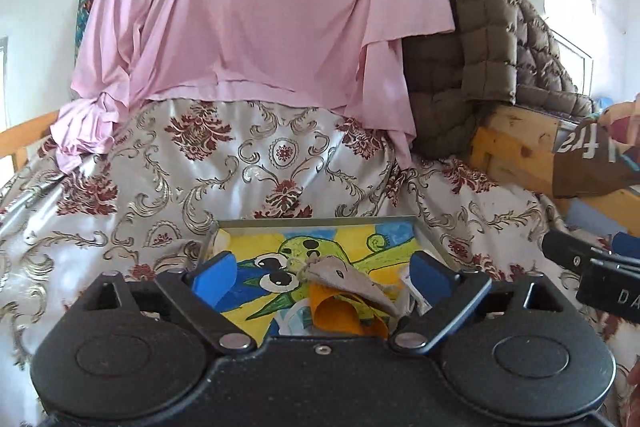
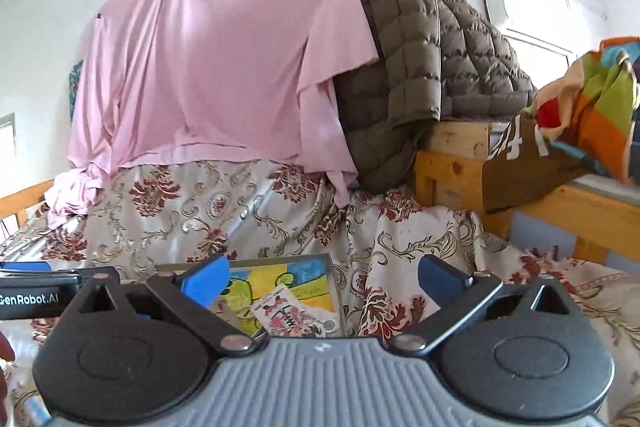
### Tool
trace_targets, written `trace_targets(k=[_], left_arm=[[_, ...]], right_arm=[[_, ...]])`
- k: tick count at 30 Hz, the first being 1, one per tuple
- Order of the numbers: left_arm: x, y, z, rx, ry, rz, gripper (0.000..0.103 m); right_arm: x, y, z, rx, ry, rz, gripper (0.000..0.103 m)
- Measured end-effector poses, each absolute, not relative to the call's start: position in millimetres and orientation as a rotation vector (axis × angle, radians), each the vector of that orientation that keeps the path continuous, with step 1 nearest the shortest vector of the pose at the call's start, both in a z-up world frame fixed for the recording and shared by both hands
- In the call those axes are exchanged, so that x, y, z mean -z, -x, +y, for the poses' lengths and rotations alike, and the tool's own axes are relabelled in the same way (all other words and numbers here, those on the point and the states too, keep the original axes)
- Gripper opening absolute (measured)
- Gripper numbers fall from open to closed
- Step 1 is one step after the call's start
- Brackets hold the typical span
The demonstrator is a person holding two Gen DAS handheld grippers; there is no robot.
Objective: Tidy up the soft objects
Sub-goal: 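Move both grippers back to the pile of items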
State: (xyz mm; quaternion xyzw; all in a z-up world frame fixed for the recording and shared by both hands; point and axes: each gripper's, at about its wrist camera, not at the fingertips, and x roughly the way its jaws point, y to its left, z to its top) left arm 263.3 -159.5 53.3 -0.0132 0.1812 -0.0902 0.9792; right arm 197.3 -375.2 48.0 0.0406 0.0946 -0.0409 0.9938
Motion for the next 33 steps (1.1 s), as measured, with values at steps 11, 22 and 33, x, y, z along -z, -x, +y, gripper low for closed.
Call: trace_targets(k=[11, 22, 33], left_arm=[[-61, -184, -141, 0.175, 0.054, 0.295, 0.102], [-26, -134, -109, 0.135, 0.072, 0.35, 0.102], [13, -115, -86, 0.145, 0.101, 0.484, 0.102]], right_arm=[[-37, -132, -360, 0.061, -0.074, 0.23, 0.102], [-6, -92, -345, 0.022, -0.139, 0.368, 0.103], [16, -85, -325, -0.009, -0.093, 0.518, 0.103]])
